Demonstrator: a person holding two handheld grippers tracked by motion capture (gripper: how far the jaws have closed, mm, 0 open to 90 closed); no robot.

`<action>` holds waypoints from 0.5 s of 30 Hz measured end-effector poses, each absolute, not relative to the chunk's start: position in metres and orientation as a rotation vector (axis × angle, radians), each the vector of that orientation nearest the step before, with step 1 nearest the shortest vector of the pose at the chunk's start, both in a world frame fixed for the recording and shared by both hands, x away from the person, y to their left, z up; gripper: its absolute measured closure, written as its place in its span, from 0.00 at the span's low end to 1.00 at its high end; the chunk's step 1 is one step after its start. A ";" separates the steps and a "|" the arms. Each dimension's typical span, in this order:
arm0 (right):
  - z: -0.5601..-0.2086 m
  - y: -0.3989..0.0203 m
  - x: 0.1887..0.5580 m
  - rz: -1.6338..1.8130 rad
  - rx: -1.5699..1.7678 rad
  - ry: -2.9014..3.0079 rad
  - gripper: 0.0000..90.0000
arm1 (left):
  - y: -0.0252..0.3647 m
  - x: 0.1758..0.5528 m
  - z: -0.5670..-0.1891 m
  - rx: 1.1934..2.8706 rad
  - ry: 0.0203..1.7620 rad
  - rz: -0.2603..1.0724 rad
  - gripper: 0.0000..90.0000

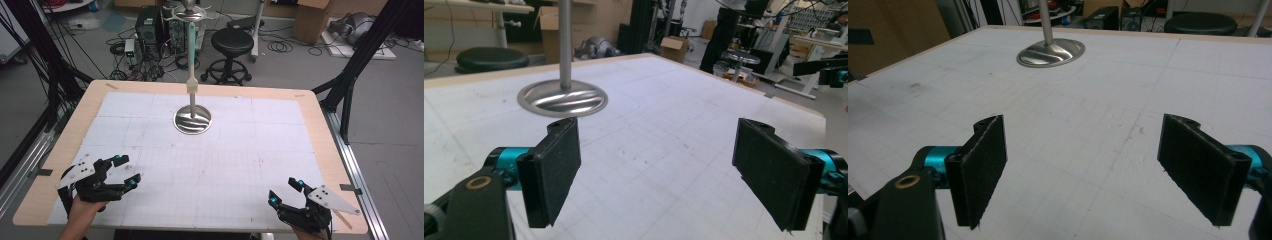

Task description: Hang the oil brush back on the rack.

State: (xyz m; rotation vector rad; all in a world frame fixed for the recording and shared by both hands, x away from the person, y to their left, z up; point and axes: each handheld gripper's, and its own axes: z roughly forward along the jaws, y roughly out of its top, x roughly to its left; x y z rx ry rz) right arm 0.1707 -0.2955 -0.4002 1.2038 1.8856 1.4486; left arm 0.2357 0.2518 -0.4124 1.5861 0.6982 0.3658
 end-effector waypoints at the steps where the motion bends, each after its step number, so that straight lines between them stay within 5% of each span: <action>1: -0.400 -0.295 0.170 1.450 1.206 1.885 0.21 | 0.252 0.236 -0.413 1.582 0.701 0.371 0.22; 15: -0.399 -0.291 0.171 1.436 1.183 1.898 0.21 | 0.251 0.231 -0.412 1.581 0.696 0.367 0.25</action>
